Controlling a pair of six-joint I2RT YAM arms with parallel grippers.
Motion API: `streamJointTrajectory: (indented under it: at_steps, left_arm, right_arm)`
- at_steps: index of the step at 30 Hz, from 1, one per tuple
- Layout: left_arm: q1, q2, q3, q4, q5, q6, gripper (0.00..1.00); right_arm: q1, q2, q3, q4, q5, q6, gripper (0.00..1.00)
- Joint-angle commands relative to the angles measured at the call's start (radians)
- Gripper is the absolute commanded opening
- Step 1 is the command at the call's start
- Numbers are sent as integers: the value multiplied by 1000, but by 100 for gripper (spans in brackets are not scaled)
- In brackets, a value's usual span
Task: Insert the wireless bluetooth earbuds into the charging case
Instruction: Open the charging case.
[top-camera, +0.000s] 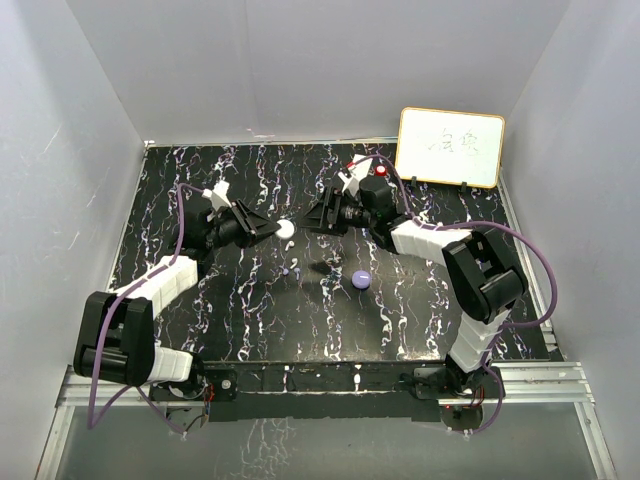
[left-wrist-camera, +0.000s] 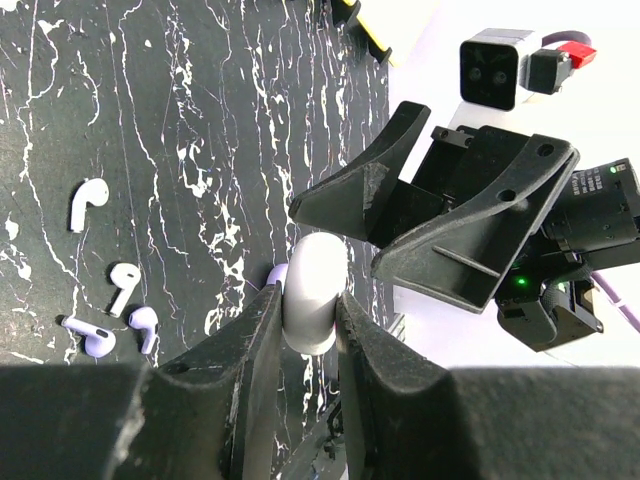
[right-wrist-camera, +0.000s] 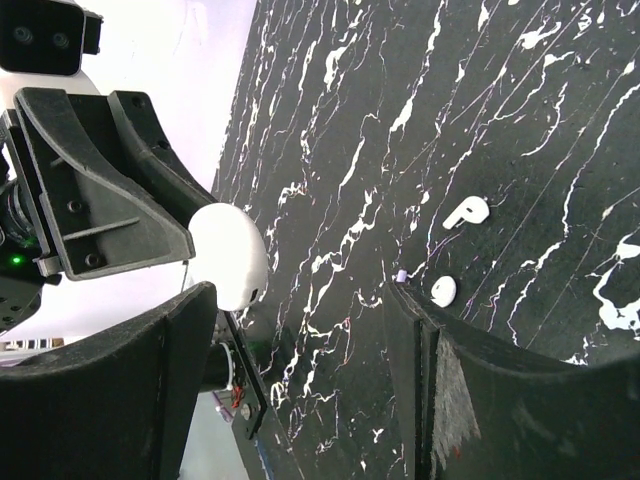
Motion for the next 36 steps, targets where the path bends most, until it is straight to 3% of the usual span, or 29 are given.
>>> streamJointTrajectory:
  at_steps: [1, 22, 36]
  left_arm:
    - [-8, -15, 42, -19, 12, 7, 0]
    - [-19, -29, 41, 0, 1, -11, 0]
    - [-19, -47, 3, 149, 42, -91, 0]
  right_arm:
    - [20, -35, 60, 3, 18, -41, 66]
    - [62, -4, 50, -40, 66, -64, 66]
    - [61, 28, 49, -51, 85, -81, 66]
